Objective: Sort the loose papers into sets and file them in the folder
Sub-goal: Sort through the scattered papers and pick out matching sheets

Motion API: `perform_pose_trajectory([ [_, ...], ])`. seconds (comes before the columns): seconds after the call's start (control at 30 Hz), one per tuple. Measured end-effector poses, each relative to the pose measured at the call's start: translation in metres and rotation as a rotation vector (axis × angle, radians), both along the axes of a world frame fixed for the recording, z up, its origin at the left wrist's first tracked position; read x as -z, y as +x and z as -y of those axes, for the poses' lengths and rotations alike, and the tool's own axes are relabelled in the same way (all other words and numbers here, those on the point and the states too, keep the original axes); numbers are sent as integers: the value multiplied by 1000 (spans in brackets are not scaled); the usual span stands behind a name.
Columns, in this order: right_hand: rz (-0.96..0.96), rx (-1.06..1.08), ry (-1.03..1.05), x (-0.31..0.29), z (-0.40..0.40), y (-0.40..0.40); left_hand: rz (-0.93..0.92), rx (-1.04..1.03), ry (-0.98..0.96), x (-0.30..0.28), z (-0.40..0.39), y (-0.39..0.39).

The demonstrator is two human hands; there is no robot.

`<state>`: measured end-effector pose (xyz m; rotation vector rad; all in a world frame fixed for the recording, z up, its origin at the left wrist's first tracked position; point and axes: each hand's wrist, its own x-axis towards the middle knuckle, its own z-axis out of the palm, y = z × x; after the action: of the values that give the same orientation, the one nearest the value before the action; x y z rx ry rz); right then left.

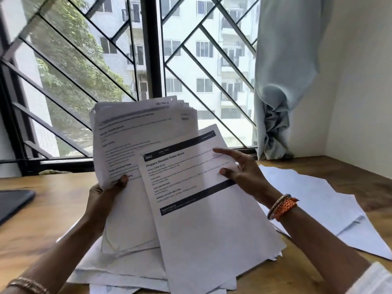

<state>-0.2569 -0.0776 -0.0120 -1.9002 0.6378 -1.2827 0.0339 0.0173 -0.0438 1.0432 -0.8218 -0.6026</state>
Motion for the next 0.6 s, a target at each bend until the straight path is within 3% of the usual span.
perform_pose_trajectory([
  [0.6,14,-5,-60,3,9,-5,-30,-39,65,3,4,4],
])
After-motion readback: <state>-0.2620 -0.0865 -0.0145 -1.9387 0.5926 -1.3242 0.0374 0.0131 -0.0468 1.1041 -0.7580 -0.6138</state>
